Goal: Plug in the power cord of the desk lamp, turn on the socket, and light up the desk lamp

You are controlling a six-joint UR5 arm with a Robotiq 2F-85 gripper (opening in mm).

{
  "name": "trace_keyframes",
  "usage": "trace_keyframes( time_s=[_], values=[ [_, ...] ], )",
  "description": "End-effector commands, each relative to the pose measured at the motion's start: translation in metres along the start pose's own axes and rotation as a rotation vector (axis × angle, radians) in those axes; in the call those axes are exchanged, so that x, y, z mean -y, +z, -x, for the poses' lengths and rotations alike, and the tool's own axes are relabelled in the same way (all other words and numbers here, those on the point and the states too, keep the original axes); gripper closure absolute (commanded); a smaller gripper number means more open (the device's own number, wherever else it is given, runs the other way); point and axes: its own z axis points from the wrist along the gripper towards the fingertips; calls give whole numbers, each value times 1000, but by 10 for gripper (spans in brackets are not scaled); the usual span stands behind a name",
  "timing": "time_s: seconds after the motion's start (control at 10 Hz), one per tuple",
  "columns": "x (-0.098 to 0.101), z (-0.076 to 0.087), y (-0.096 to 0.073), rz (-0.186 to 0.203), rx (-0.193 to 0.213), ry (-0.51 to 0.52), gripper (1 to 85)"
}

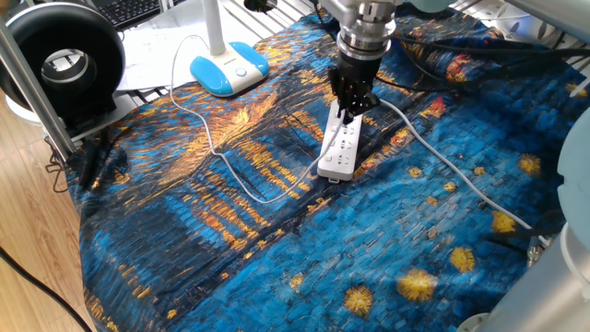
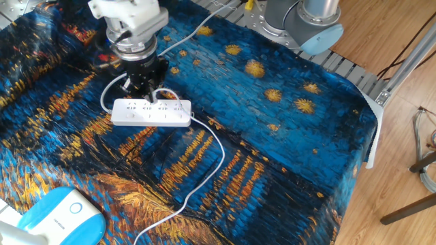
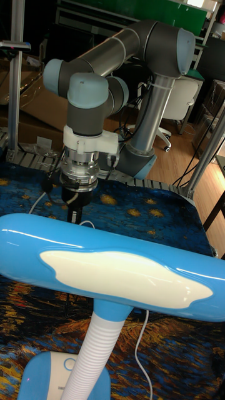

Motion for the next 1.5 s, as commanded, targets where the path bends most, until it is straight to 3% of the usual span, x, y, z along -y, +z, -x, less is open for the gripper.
trace_keyframes(
  time_s=[0.0,0.1,0.5,0.8,1.1,1.4],
  values=[
    [3,-3,-1,-10,-6,-213,843],
    [1,-8,0,5,-24,-254,843],
    [7,0,9,-4,32,-390,843],
    [0,-9,18,38,28,-469,843],
    [-11,-5,27,47,95,-497,843],
    [-18,-7,25,66,113,-515,843]
  ],
)
